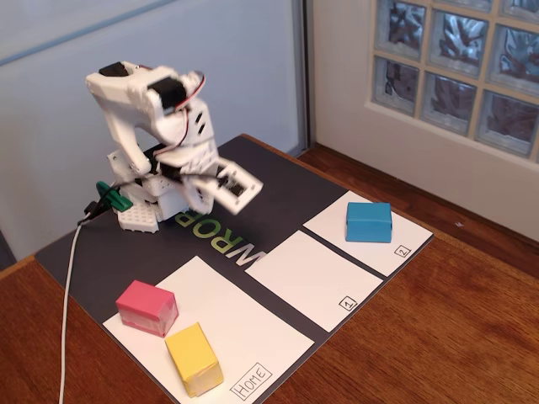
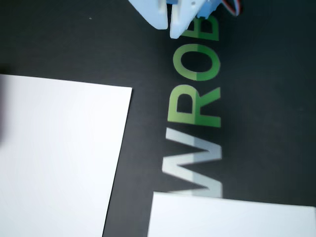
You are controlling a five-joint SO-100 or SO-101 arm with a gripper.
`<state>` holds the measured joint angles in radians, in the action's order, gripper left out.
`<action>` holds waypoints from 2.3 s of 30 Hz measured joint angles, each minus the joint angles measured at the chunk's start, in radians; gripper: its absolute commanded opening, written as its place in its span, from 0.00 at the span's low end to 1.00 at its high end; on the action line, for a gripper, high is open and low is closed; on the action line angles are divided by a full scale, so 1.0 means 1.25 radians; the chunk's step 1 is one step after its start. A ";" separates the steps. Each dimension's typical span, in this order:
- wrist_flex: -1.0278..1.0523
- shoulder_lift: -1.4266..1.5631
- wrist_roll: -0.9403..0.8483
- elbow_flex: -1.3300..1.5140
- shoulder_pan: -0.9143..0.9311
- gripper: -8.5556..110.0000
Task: Move box blue to zone 2
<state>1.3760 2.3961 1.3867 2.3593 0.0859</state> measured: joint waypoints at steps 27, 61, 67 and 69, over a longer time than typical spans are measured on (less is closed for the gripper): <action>-0.045 0.598 0.007 0.541 -0.012 0.07; 0.004 0.713 0.015 0.545 -0.045 0.07; 0.004 0.713 0.015 0.545 -0.047 0.07; 0.004 0.713 0.015 0.545 -0.047 0.07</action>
<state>1.3806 3.2873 1.4051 3.0403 0.0276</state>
